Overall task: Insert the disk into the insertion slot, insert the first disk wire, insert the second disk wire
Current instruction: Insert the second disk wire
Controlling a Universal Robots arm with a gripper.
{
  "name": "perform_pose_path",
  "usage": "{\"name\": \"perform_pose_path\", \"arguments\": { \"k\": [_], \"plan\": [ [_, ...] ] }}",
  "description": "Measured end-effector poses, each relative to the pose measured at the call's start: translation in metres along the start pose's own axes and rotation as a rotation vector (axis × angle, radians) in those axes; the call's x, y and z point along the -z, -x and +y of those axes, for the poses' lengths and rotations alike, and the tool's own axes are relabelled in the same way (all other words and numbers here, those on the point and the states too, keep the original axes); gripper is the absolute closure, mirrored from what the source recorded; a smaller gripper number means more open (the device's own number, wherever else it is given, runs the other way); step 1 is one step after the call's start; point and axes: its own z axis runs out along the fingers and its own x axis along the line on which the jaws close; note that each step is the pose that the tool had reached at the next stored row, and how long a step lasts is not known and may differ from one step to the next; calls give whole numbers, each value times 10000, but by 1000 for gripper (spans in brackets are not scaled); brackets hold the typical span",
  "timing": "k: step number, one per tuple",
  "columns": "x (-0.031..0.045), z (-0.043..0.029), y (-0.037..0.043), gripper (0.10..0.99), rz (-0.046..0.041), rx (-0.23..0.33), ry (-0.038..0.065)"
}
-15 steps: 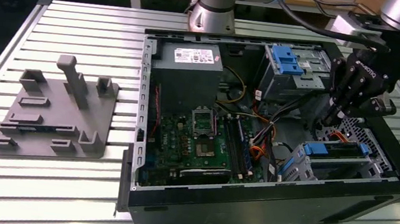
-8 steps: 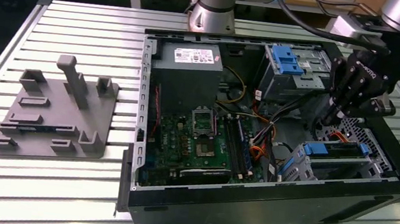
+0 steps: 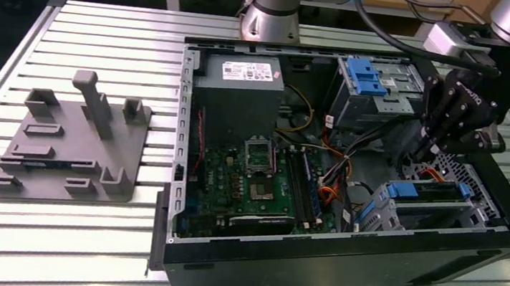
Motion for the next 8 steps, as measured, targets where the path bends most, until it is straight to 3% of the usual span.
{"name": "perform_pose_path", "arguments": {
  "k": [8],
  "plan": [
    [13,-12,-80,933,-36,-85,4]
  ]
}}
